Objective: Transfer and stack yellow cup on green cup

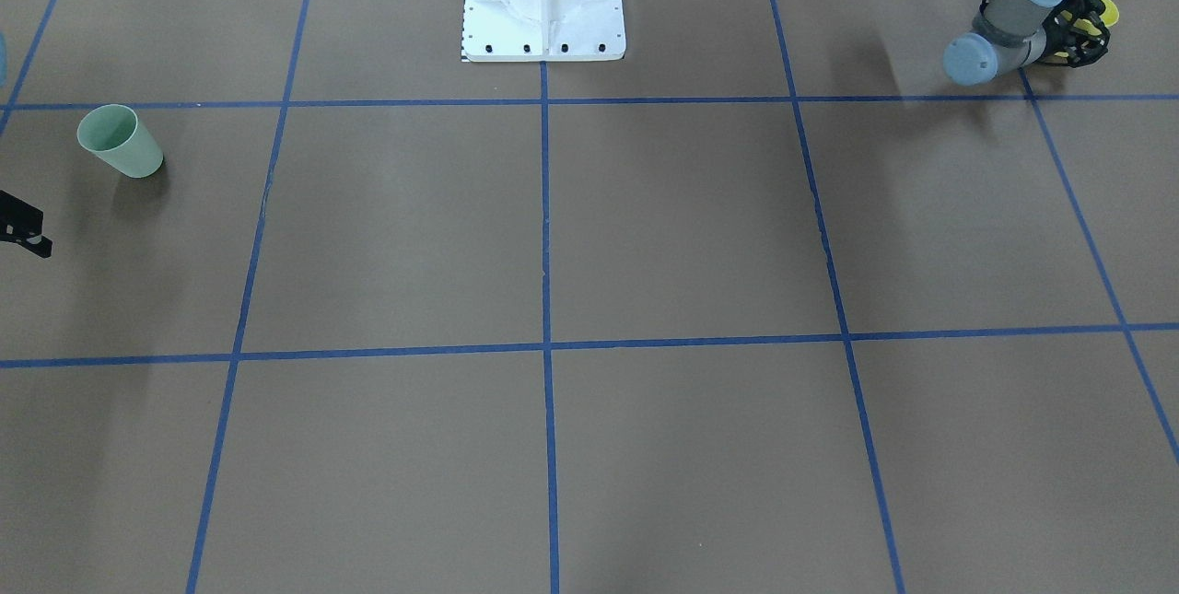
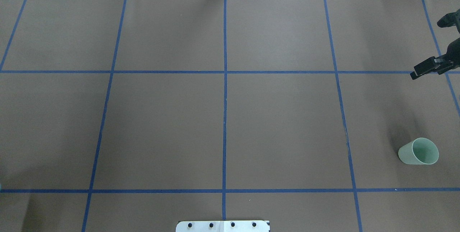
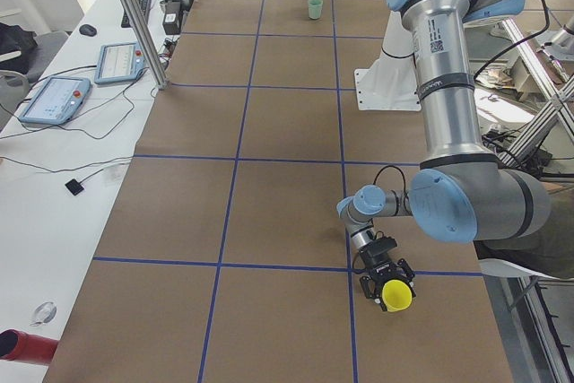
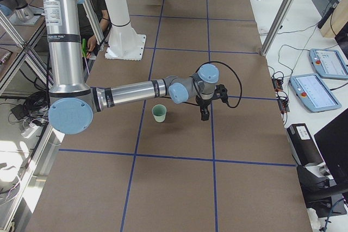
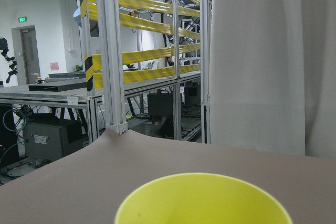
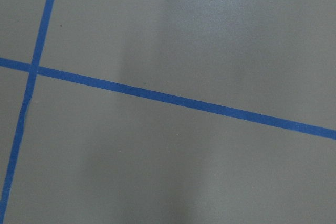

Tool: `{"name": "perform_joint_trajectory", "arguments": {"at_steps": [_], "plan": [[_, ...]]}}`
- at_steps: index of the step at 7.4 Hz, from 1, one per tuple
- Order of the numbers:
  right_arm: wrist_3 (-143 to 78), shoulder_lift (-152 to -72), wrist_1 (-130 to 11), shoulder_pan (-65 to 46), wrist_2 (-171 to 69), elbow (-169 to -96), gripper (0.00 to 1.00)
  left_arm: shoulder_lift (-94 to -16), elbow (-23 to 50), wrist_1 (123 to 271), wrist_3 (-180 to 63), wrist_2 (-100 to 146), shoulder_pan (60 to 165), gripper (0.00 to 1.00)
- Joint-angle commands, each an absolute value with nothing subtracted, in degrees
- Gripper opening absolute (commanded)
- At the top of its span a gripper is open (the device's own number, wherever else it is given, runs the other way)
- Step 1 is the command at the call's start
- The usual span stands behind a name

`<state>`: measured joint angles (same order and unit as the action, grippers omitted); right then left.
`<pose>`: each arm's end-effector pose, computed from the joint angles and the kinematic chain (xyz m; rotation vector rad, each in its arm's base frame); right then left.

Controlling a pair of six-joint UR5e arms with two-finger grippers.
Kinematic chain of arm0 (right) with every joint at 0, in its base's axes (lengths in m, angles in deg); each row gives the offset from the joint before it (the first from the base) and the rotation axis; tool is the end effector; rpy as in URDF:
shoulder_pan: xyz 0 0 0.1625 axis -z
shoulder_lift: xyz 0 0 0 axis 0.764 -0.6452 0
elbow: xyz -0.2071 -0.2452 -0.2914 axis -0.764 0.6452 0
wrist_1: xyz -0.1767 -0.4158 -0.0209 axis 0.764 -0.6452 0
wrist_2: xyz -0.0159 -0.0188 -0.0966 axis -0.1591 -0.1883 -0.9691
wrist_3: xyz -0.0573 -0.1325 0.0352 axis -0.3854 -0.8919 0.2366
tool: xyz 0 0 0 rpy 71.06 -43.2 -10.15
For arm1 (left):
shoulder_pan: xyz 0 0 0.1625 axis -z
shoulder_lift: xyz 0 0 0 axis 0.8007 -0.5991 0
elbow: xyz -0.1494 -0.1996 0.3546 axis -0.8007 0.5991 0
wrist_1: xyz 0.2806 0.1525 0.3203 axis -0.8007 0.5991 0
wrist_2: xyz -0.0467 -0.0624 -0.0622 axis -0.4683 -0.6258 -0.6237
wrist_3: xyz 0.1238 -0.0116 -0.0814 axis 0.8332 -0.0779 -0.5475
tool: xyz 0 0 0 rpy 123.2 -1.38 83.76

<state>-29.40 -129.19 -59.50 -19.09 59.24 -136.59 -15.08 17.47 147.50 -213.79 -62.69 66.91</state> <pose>-0.1800 -0.5558 0.5788 0.1125 -0.8289 -0.1809 0.2295 -0.1481 0.8568 0.1427 -0.8111 -1.6607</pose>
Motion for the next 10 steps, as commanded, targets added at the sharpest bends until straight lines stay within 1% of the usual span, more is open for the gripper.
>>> {"name": "perform_joint_trajectory", "arguments": {"at_steps": [1, 2, 3, 4, 6, 8, 9, 10], "plan": [[-29.46, -129.15, -59.51, -19.09, 59.39, -136.93, 1.00, -15.07, 17.46, 147.83, -213.80, -62.51, 66.47, 0.61], [-29.46, -129.15, -59.51, -19.09, 59.39, -137.11, 1.00, -14.55, 17.46, 147.91, -213.45, -62.33, 66.38, 0.54], [-29.46, -129.15, -59.51, -19.09, 59.39, -137.02, 1.00, -12.11, 17.72, 149.05, -212.84, -62.24, 66.38, 0.53], [-29.46, -129.15, -59.51, -19.09, 59.39, -137.02, 1.00, -8.43, 18.24, 151.06, -210.31, -62.07, 66.29, 0.53], [-29.37, -129.15, -59.60, -19.09, 59.56, -137.89, 1.00, -3.75, 20.17, 152.75, -205.13, -56.22, 66.81, 0.54], [-29.37, -128.37, -59.51, -19.09, 59.48, -137.90, 1.00, -3.47, 19.40, 156.06, -201.24, -45.08, 67.16, 0.54], [-29.37, -127.67, -59.51, -19.09, 59.39, -137.46, 1.00, -3.47, 19.39, 158.09, -197.83, -38.14, 69.95, 0.54], [-29.37, -127.57, -59.60, -19.09, 59.39, -137.37, 1.00, -3.99, 19.39, 161.24, -191.62, -30.85, 75.37, 0.55]]}}
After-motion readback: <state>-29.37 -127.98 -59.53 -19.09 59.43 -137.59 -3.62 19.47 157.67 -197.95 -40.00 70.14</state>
